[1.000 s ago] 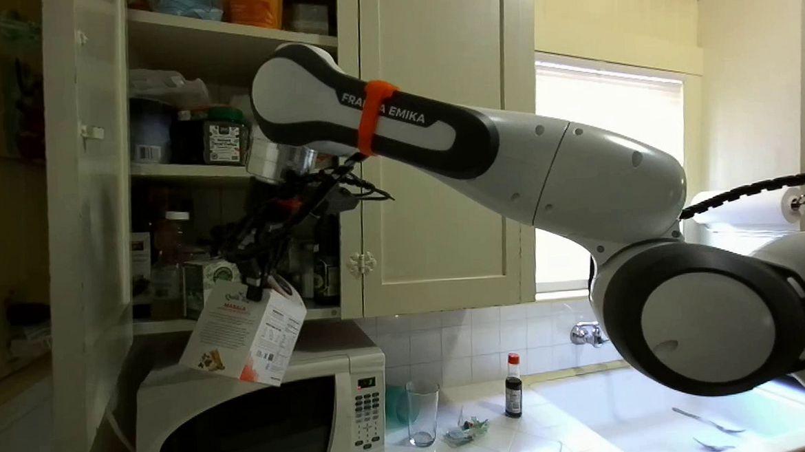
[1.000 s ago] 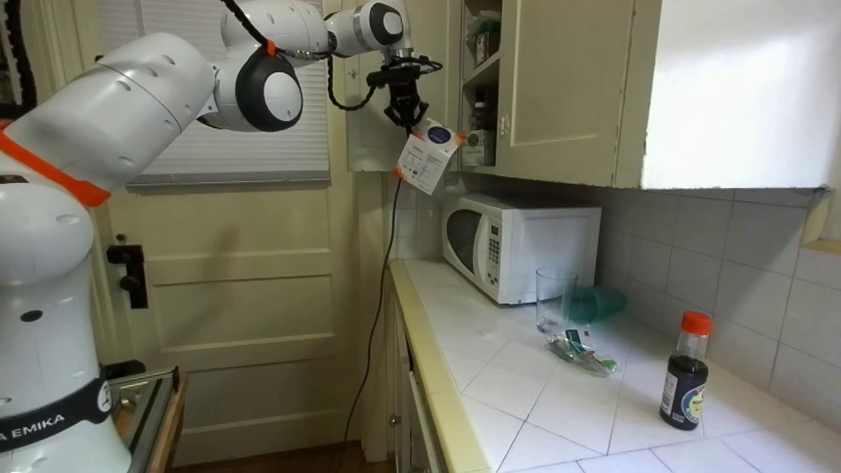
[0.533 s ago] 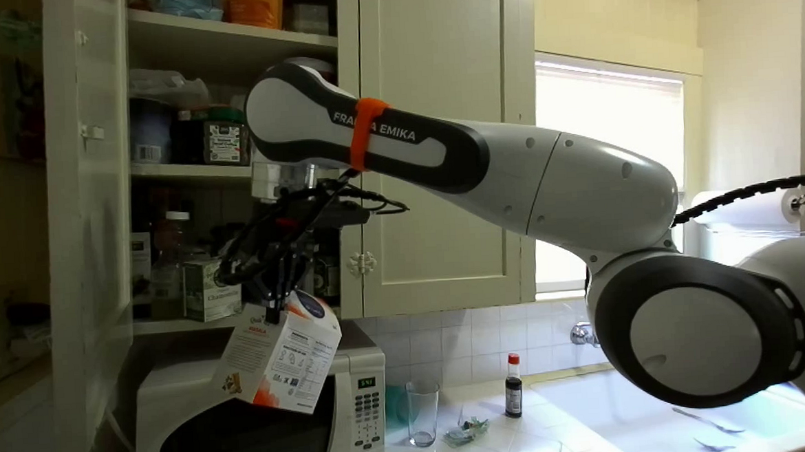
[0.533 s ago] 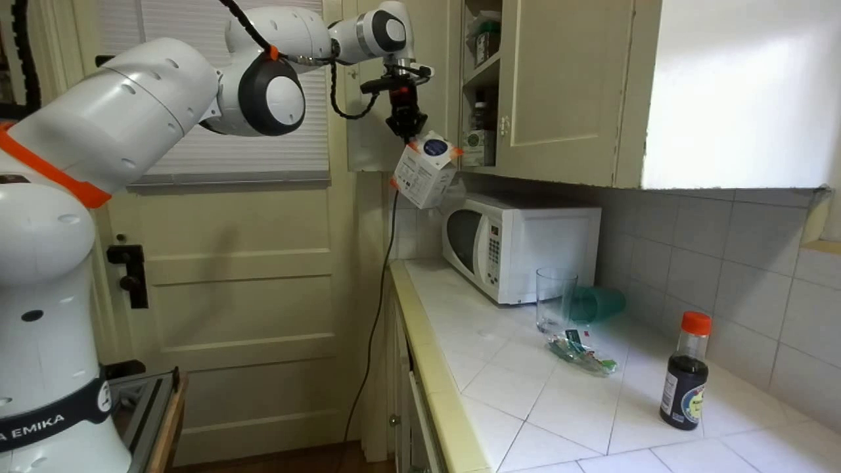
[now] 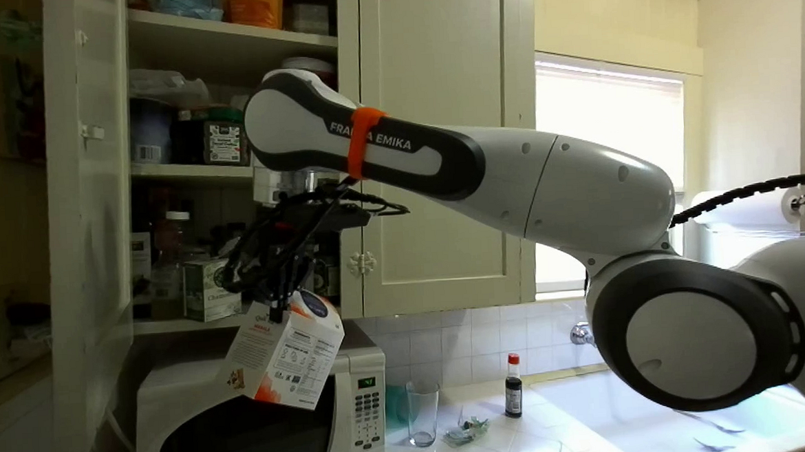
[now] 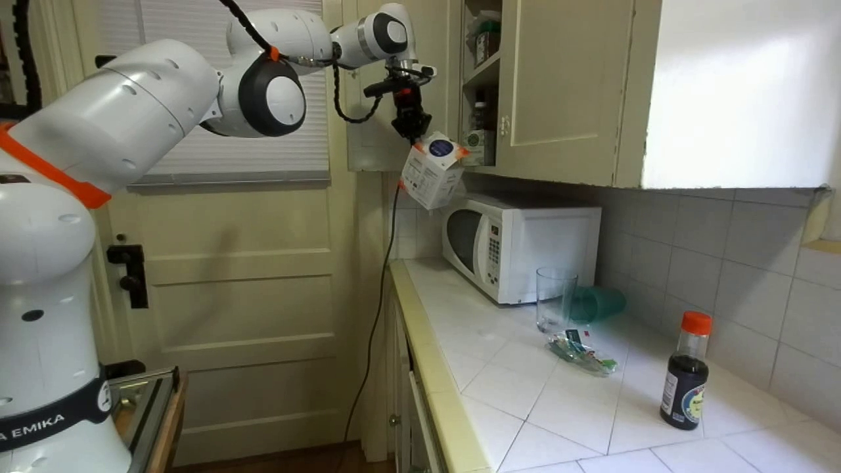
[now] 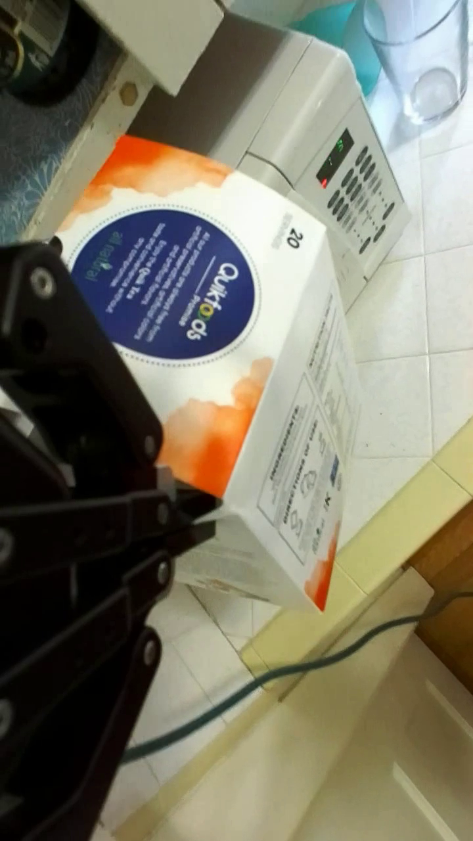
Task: Close the right cabinet door then remove the white box from the left cabinet and place it on the counter.
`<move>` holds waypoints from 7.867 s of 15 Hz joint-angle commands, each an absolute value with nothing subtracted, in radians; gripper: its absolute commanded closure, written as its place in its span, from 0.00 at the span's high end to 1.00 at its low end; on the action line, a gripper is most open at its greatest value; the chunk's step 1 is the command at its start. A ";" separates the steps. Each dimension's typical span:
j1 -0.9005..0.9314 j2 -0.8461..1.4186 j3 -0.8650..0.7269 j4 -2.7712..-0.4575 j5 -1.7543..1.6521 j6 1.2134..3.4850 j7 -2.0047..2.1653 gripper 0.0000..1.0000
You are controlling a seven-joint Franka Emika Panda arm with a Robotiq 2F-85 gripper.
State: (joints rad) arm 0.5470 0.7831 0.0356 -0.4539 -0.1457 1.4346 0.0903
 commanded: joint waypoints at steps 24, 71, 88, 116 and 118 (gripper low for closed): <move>0.448 0.966 -0.074 -0.427 -0.249 1.095 0.298 0.01; 0.432 0.884 0.070 -0.490 -0.103 1.184 -0.092 1.00; 0.438 0.967 0.098 -0.447 -0.011 1.308 0.162 1.00; 0.676 0.951 0.094 -0.486 -0.001 1.224 1.034 1.00; 0.693 0.932 0.075 -0.483 -0.035 1.137 0.947 1.00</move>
State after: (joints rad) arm 0.6756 0.9805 0.0937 -0.4533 -0.0031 1.2396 1.0605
